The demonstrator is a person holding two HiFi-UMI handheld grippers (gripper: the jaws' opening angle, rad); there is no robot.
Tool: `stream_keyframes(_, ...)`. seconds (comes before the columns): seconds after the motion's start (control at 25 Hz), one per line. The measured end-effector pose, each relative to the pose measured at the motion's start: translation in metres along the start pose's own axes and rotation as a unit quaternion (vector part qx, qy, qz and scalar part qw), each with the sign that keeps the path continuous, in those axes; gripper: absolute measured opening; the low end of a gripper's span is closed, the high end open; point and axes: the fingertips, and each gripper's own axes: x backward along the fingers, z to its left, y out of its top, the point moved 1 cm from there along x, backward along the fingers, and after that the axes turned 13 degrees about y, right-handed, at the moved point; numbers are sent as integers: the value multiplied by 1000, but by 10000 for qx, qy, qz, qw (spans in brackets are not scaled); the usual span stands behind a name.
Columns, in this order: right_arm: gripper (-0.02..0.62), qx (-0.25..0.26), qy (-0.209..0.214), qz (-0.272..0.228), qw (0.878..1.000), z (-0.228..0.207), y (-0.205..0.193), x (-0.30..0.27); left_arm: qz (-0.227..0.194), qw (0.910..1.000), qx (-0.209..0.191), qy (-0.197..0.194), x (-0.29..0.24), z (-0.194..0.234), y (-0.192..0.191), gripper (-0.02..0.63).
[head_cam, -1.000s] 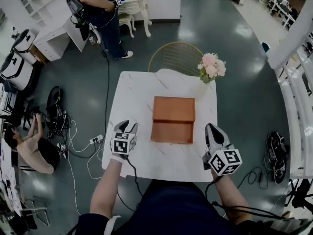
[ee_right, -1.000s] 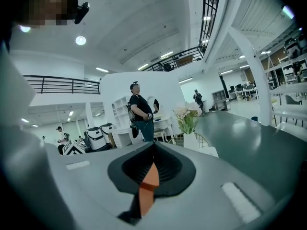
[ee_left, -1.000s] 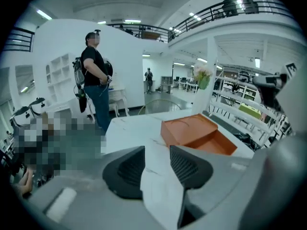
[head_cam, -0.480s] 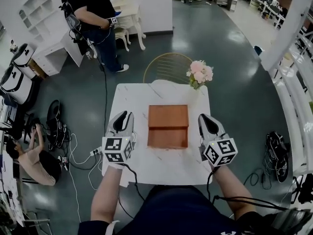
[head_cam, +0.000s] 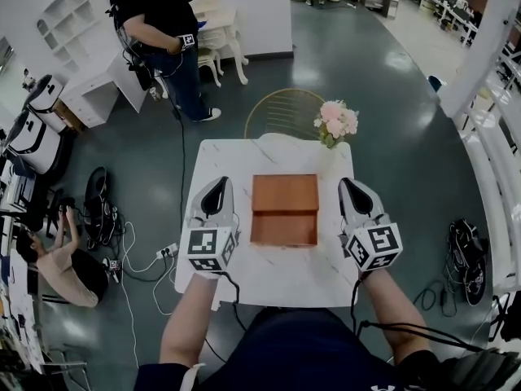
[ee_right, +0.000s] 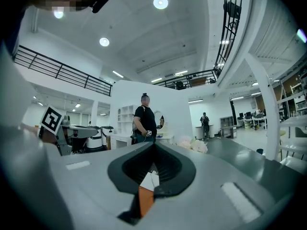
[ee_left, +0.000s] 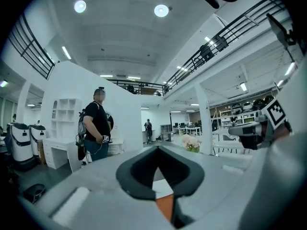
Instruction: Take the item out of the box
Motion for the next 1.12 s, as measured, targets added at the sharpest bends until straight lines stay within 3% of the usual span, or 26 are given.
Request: stream_keyframes(1.12, 2, 60, 93, 70, 9999, 10, -1, -7, -58, 10000, 24, -71, 1, 7, 0, 2)
